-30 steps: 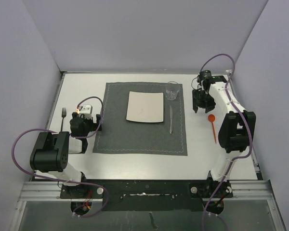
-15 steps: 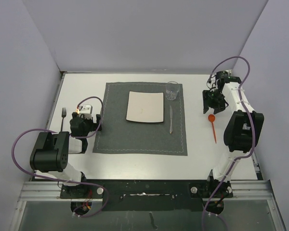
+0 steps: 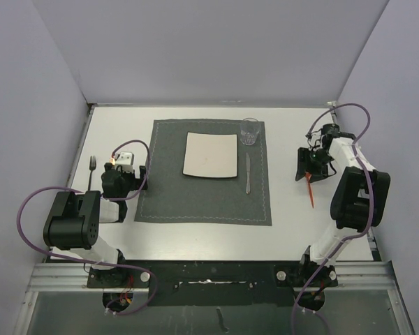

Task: Set the dinner table for one person
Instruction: Pick up the spoon from the center of the board.

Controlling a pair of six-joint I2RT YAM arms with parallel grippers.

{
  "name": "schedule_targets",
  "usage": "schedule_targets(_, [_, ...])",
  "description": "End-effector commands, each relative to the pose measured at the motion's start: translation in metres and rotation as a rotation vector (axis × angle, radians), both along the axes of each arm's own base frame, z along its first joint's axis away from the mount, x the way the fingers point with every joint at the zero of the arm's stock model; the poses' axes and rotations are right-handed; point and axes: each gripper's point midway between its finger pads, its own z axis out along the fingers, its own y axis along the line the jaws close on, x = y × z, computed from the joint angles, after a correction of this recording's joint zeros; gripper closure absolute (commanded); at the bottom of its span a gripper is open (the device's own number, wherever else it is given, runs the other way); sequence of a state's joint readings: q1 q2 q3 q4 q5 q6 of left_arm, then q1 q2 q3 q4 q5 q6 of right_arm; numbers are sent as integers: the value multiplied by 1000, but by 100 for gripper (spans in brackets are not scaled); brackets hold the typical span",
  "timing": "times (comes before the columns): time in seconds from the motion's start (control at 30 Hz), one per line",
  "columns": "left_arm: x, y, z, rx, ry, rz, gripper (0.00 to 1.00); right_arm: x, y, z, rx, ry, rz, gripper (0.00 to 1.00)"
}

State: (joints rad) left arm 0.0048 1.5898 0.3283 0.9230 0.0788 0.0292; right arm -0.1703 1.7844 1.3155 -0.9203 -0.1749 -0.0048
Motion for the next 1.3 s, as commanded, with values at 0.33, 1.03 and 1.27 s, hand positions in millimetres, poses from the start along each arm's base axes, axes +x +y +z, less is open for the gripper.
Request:
schedule_targets(0.33, [13, 2, 13, -10, -51, 12, 2, 27, -27, -10, -91, -178, 25, 52])
schedule_targets(1.03, [13, 2, 13, -10, -51, 12, 2, 31, -53, -27, -95, -166, -19, 52])
schedule_targets(1.27, [13, 2, 13, -10, -51, 12, 2, 29, -53, -33, -96, -147, -17, 53])
